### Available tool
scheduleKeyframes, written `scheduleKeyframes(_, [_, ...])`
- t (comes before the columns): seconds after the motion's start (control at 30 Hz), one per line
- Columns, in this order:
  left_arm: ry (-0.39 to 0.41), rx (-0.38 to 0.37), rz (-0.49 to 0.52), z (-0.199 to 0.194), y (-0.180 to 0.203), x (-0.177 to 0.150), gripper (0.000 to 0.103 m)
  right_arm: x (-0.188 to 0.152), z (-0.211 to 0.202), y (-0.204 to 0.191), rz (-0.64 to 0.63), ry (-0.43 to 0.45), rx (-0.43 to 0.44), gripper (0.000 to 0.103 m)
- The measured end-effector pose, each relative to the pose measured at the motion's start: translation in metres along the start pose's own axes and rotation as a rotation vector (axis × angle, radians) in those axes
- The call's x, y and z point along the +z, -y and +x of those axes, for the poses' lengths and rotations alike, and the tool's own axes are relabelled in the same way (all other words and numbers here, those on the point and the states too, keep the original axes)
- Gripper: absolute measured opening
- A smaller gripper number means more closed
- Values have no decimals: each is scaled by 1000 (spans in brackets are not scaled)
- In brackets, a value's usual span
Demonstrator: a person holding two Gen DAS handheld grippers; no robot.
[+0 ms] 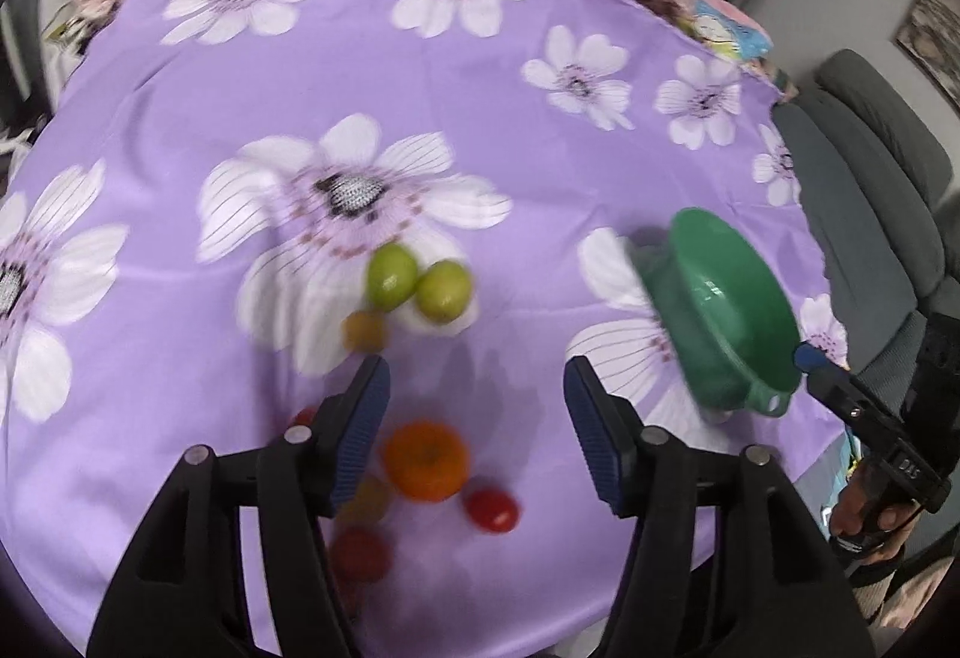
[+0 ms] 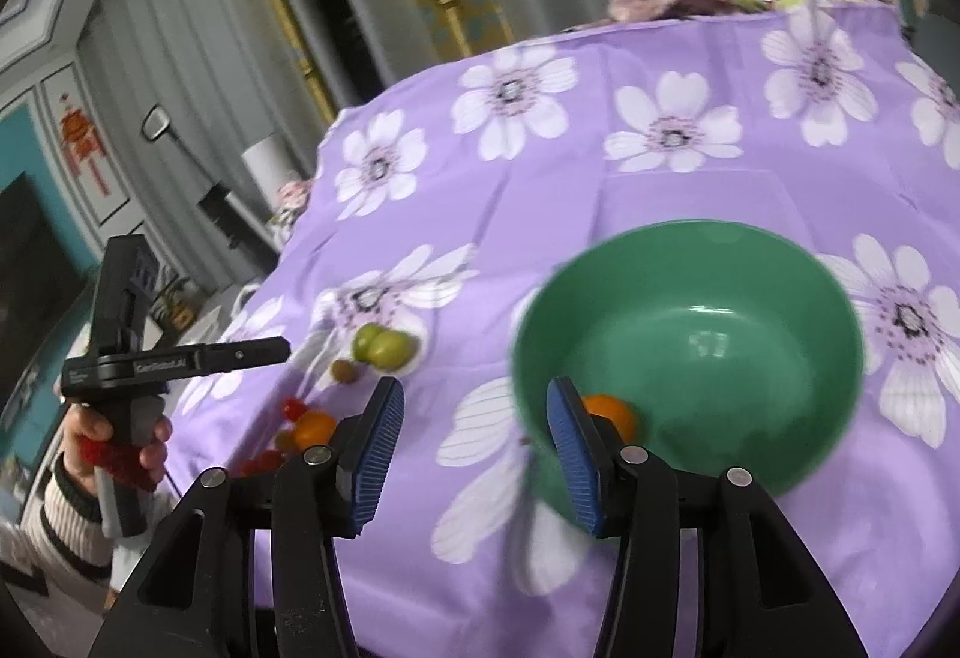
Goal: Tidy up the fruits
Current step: 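Open the left gripper to drop the orange into the green bowl, then grasp the second orange with the left gripper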
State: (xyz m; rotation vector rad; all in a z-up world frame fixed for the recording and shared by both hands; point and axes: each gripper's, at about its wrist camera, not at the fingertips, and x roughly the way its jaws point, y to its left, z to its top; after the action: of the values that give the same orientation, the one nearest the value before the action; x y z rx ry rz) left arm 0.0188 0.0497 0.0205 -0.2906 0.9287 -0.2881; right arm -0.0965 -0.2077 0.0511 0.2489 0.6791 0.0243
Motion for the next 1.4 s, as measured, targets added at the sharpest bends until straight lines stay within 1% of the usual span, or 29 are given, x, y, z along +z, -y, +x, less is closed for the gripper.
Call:
scheduleKeyframes(0.07, [-10, 4, -10, -1, -7, -6, 63, -2, 6, -9, -21, -17, 26, 52])
scheduleKeyframes(0.2, [-35, -1, -16, -1, -14, -18, 64, -5, 22, -27, -60, -62, 61, 59])
scheduleKeyframes(0.33, [-51, -13, -17, 0, -21, -27, 66, -13, 38, -43, -98, -120, 86, 59])
scheduleKeyframes(0.6, [-67, -35, -20, 4, -25, -35, 66, -29, 71, -69, -160, -230, 124, 59])
scheduleKeyframes(0.8, [-84, -57, -19, 6, -28, -39, 66, -35, 95, -86, -201, -296, 151, 59])
scheduleKeyframes(0.97, [-88, -82, 6, 6, -26, -40, 66, -37, 109, -95, -216, -329, 172, 59])
scheduleKeyframes(1.13, [-93, -114, 5, 9, -25, -39, 66, -37, 119, -104, -235, -346, 181, 59])
scheduleKeyframes(1.4, [-102, -126, -10, 15, -27, -32, 65, -34, 132, -110, -235, -354, 205, 59])
